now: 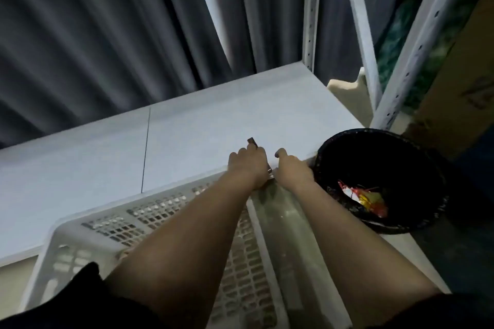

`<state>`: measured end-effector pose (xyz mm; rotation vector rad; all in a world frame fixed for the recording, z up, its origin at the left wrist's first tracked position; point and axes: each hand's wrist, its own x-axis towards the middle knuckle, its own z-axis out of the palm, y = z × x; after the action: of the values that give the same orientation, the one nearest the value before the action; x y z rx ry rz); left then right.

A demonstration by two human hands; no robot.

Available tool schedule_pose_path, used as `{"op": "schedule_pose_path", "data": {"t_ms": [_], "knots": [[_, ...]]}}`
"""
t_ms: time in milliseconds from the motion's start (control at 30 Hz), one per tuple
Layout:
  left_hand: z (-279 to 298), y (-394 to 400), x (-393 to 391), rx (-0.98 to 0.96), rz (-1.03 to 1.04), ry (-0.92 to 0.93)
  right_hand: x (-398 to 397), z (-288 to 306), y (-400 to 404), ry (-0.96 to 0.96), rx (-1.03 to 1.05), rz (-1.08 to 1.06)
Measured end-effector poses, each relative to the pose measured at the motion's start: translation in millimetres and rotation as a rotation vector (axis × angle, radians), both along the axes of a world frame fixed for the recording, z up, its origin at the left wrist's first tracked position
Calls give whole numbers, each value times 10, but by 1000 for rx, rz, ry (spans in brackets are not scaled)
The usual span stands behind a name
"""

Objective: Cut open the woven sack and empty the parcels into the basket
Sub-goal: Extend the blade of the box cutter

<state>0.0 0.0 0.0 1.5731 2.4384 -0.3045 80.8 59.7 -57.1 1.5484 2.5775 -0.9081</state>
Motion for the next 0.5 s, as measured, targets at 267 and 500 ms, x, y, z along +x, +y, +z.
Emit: {"op": "schedule_pose_path", "data": {"t_ms": [267, 500], "knots": [[-482, 28, -176, -34, -78, 55, -320, -627, 15, 158, -166, -160], [-575, -4, -210, -59, -124, 68, -405, -773, 35, 215, -107, -320]]}}
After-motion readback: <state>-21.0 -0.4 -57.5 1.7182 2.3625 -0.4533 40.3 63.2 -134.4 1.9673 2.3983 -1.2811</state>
